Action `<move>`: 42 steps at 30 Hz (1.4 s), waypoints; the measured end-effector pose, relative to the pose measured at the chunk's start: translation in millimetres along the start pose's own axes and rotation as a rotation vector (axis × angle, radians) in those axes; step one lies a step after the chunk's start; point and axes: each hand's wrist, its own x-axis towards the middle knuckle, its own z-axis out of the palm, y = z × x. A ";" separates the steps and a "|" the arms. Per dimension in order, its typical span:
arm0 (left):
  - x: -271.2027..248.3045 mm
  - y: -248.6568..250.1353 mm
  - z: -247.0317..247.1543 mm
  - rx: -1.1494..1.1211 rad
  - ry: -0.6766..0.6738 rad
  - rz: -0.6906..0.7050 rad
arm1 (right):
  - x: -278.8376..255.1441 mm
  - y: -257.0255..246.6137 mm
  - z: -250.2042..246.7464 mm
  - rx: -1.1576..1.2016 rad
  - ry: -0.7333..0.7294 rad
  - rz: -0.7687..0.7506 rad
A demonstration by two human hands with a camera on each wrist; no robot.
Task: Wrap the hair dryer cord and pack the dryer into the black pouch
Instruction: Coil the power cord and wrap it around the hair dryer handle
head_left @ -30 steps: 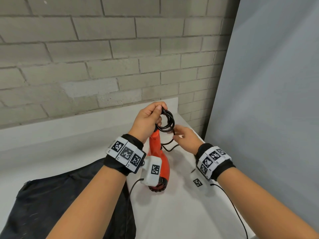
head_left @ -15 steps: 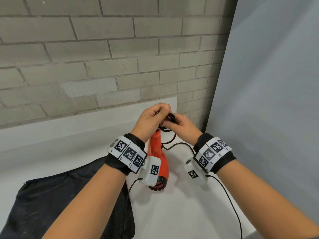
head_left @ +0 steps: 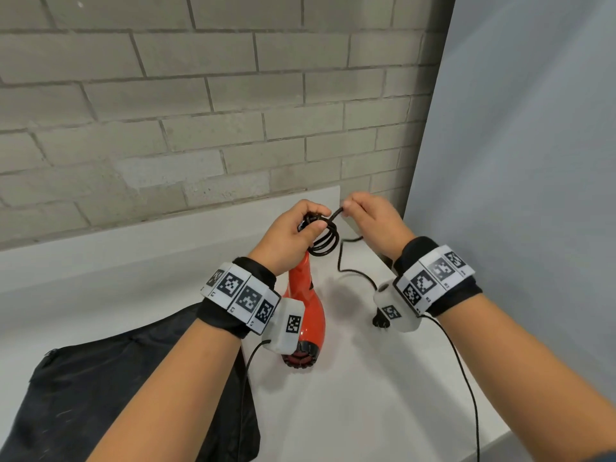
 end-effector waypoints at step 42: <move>8.6 -4.1 11.3 -0.078 0.179 -0.094 | -46.4 95.4 26.6 -0.372 -0.487 0.762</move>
